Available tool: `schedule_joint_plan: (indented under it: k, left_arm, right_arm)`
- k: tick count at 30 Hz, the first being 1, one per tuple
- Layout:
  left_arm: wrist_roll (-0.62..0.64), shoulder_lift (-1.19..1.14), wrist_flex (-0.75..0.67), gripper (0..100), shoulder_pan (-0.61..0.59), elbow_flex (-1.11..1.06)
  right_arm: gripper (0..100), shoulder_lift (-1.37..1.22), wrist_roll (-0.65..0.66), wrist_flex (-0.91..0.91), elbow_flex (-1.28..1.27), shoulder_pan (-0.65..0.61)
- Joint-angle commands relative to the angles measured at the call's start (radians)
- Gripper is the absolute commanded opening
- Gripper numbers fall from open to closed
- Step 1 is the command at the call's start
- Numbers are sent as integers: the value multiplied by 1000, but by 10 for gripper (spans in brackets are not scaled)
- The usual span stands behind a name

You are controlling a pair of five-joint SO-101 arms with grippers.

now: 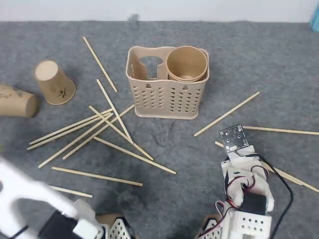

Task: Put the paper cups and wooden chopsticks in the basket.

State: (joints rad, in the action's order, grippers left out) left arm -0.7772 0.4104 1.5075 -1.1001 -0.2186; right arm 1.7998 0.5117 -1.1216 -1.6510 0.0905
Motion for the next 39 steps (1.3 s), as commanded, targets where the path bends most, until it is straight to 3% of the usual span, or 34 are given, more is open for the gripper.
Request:
schedule_joint_plan:
  k: [1, 6, 9, 20, 28, 39]
  left_arm:
    - [-8, 5, -126, 11, -31, -35]
    - [-9, 5, -402, 11, -48, -219]
    - [-11, 5, -473, 11, -57, -294]
    - [-11, 5, -483, 18, -55, -326]
    - [-11, 5, -442, 216, -57, -329]
    - [-6, 6, -450, 217, -71, -251]
  right_arm:
    - [8, 15, 0, 5, 3, 2]
    - [8, 15, 0, 4, 3, 4]
    - [8, 15, 0, 2, 3, 4]
    - [8, 15, 0, -13, 5, -1]
    - [8, 15, 0, -16, 6, -1]
    - [8, 15, 0, -15, 6, -1]
